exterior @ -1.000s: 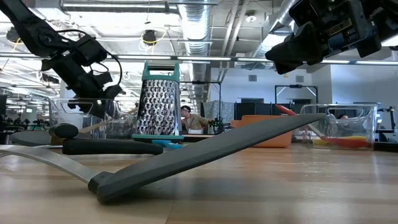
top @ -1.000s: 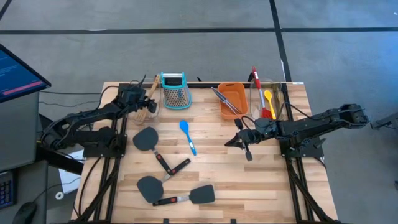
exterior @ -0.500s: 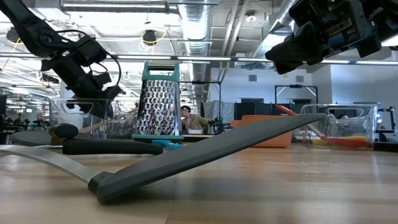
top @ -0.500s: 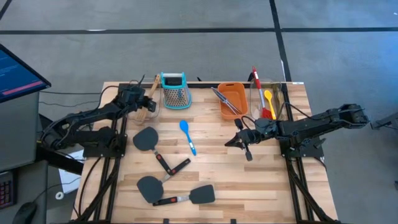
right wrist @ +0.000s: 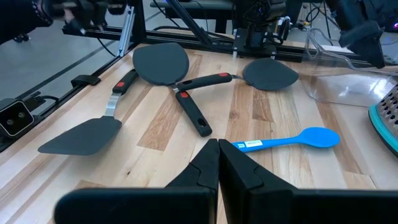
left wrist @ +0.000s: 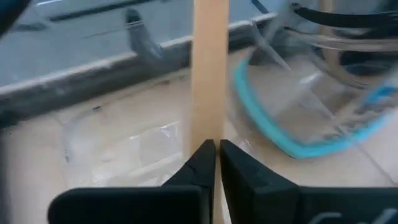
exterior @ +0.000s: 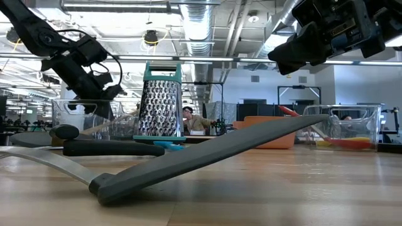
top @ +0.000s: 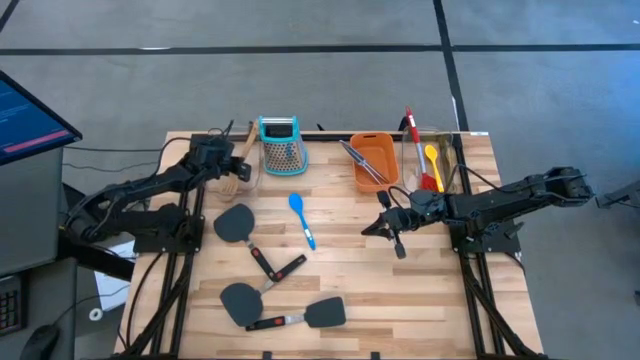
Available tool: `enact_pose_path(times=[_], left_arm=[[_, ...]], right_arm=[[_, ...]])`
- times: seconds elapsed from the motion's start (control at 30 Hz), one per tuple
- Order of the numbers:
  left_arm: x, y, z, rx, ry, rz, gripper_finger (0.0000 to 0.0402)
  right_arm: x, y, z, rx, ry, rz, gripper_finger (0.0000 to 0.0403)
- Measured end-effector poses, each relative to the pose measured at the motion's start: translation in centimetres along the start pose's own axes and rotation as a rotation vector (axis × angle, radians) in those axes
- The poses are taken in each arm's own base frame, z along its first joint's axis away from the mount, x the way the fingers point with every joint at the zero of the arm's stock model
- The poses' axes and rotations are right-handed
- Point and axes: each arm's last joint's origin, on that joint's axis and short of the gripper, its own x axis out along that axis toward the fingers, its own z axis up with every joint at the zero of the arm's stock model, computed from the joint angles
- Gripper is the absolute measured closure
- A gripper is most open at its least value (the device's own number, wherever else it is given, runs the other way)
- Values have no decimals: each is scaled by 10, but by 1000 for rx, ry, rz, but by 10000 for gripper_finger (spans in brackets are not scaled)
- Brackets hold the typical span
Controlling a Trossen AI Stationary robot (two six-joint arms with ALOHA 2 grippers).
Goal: Pick & Place Kitchen Items
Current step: Put the brown spatula into the right transparent bin
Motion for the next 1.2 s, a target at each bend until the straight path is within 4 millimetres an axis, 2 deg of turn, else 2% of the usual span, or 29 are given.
enact_pose_path(times=[0.07,0.17,0.27,0.33,0.43,0.57,0.7,0.77,1.03,1.2], left_arm=[[-7,-3,8,-27,-27,-73,386],[-20,-9,32,-49,-132,-162,391],[-29,-14,42,-36,-138,-184,399],[-33,-16,48,-28,-111,-143,400],[-33,-14,48,-13,53,-21,400],[-24,-18,62,-8,163,16,400],[-9,-26,83,3,176,30,400],[0,-26,87,12,181,93,400],[39,-25,68,53,331,190,394],[44,-25,65,57,344,202,367]], right_arm=[[0,0,0,0,0,0,403],[0,0,0,0,1,0,403],[0,0,0,-1,5,0,403],[0,0,-1,-1,12,1,403],[0,0,-1,-1,13,1,403],[0,0,-1,-24,14,1,403],[0,0,-1,-26,14,1,403],[0,0,-2,-25,23,2,403],[0,1,-7,-17,74,7,403],[0,1,-7,-16,74,5,403]])
